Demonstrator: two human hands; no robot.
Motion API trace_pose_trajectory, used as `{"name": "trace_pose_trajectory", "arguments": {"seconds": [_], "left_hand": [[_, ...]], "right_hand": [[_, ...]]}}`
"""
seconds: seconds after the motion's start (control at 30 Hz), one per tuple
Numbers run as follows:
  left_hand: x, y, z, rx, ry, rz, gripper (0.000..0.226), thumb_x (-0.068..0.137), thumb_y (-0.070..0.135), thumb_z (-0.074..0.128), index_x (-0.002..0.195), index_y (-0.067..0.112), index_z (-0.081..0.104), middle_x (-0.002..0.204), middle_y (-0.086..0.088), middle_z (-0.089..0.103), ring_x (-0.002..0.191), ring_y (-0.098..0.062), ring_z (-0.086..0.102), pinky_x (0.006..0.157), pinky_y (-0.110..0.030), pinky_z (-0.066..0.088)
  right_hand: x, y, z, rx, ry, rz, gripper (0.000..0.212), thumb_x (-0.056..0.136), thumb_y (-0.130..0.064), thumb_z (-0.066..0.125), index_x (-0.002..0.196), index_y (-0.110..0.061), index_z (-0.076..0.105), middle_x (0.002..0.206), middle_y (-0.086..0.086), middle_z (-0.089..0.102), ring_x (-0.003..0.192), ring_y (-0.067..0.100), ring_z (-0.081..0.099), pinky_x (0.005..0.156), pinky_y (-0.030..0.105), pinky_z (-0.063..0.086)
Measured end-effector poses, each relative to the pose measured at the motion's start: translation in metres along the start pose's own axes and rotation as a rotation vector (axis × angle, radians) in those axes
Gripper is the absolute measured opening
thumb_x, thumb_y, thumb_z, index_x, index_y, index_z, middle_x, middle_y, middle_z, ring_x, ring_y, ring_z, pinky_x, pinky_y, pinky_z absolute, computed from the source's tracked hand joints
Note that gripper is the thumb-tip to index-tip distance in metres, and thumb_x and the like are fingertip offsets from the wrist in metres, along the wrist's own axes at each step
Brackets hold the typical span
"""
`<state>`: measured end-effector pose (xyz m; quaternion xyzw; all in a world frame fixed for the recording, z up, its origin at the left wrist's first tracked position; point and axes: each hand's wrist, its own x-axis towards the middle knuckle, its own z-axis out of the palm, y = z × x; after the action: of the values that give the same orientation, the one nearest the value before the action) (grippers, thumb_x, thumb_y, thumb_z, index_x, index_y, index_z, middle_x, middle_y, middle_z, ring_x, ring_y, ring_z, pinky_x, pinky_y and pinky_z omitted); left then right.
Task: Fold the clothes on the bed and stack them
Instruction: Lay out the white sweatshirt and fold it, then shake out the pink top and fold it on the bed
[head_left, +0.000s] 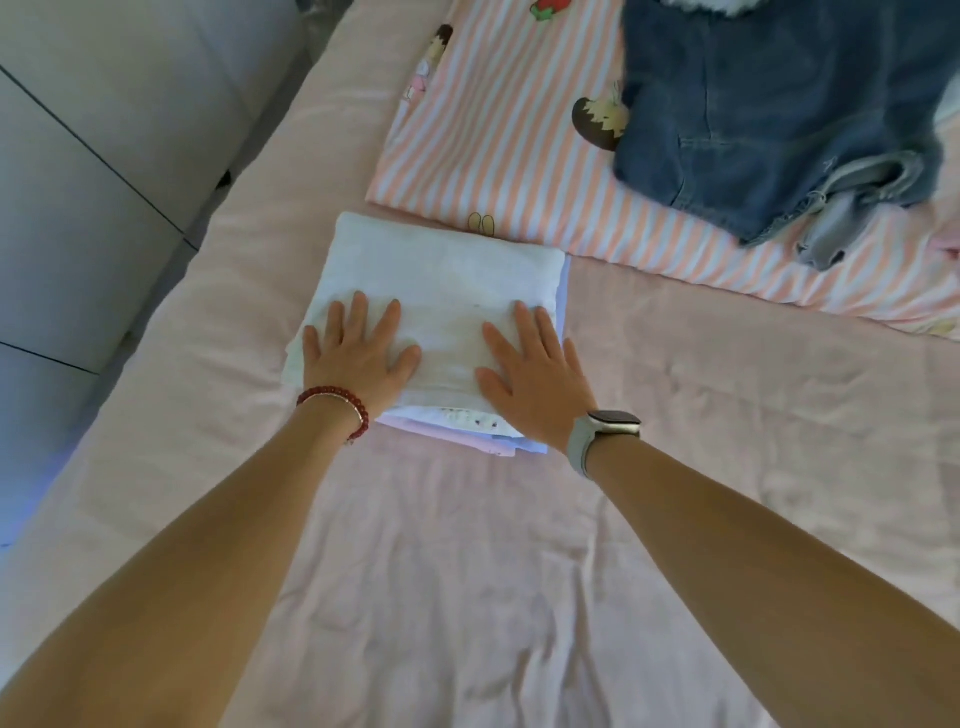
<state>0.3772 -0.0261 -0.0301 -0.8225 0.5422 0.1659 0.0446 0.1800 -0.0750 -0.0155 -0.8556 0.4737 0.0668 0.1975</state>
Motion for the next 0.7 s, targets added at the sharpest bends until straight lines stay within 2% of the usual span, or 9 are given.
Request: {"name": "trace_pose_trajectory", "arguments": {"seconds": [0.07, 0.13, 0.23, 0.3, 0.47, 0.6, 0.7], "left_hand": [[-0.004, 0.002, -0.018, 0.000, -0.001, 0.005, 0.057, 0.093, 0.047, 0.036, 0.145, 0.030, 0.019, 0.157, -0.003, 0.002, 0.143, -0.027, 0.003, 0.112, -0.053, 0.005], [-0.024, 0.005, -0.035, -0.033, 0.097, 0.014, 0.054, 0.094, 0.042, 0.041, 0.144, 0.025, 0.028, 0.157, -0.004, 0.010, 0.143, -0.025, 0.008, 0.112, -0.052, 0.006], [-0.074, 0.025, -0.054, -0.143, 0.247, 0.027, 0.049, 0.093, 0.031, 0.048, 0.138, 0.016, 0.042, 0.150, -0.009, 0.030, 0.139, -0.028, 0.024, 0.112, -0.049, 0.019], [-0.108, 0.054, -0.066, -0.221, 0.260, 0.042, 0.046, 0.092, 0.026, 0.051, 0.135, 0.012, 0.046, 0.145, -0.011, 0.039, 0.134, -0.028, 0.033, 0.109, -0.045, 0.027], [-0.206, 0.168, -0.086, -0.327, 0.244, 0.232, 0.040, 0.087, 0.015, 0.058, 0.125, 0.002, 0.055, 0.124, -0.017, 0.058, 0.114, -0.034, 0.053, 0.094, -0.042, 0.040], [-0.295, 0.289, -0.088, -0.231, 0.184, 0.424, 0.045, 0.093, 0.029, 0.047, 0.137, 0.017, 0.042, 0.140, -0.002, 0.045, 0.127, -0.022, 0.042, 0.103, -0.034, 0.032], [-0.379, 0.379, -0.081, -0.250, 0.145, 0.557, 0.044, 0.093, 0.027, 0.046, 0.136, 0.017, 0.043, 0.139, -0.003, 0.045, 0.126, -0.024, 0.042, 0.102, -0.035, 0.032]], "right_hand": [[-0.015, -0.001, -0.009, 0.066, 0.068, -0.006, 0.051, 0.099, -0.037, 0.031, 0.147, -0.025, 0.019, 0.157, 0.003, 0.001, 0.144, 0.021, -0.002, 0.115, 0.044, 0.011], [-0.042, 0.001, -0.020, 0.150, 0.147, 0.005, 0.048, 0.099, -0.030, 0.034, 0.145, -0.023, 0.027, 0.156, 0.002, 0.011, 0.144, 0.020, 0.003, 0.115, 0.042, 0.010], [-0.093, 0.016, -0.043, 0.249, 0.200, 0.069, 0.044, 0.097, -0.022, 0.038, 0.141, -0.019, 0.036, 0.150, 0.001, 0.030, 0.143, 0.018, 0.013, 0.115, 0.040, 0.011], [-0.133, 0.034, -0.061, 0.293, 0.221, 0.139, 0.041, 0.097, -0.022, 0.039, 0.138, -0.019, 0.041, 0.142, 0.000, 0.042, 0.139, 0.017, 0.023, 0.115, 0.039, 0.014], [-0.268, 0.099, -0.104, 0.334, 0.306, 0.329, 0.035, 0.096, -0.022, 0.040, 0.130, -0.019, 0.052, 0.128, 0.000, 0.057, 0.123, 0.018, 0.046, 0.108, 0.032, 0.028], [-0.409, 0.162, -0.129, 0.392, 0.412, 0.514, 0.035, 0.096, -0.021, 0.041, 0.128, -0.019, 0.053, 0.128, 0.001, 0.058, 0.119, 0.021, 0.050, 0.101, 0.028, 0.032], [-0.529, 0.209, -0.133, 0.465, 0.459, 0.657, 0.034, 0.096, -0.021, 0.041, 0.128, -0.018, 0.054, 0.128, 0.003, 0.057, 0.119, 0.024, 0.050, 0.101, 0.032, 0.035]]}}
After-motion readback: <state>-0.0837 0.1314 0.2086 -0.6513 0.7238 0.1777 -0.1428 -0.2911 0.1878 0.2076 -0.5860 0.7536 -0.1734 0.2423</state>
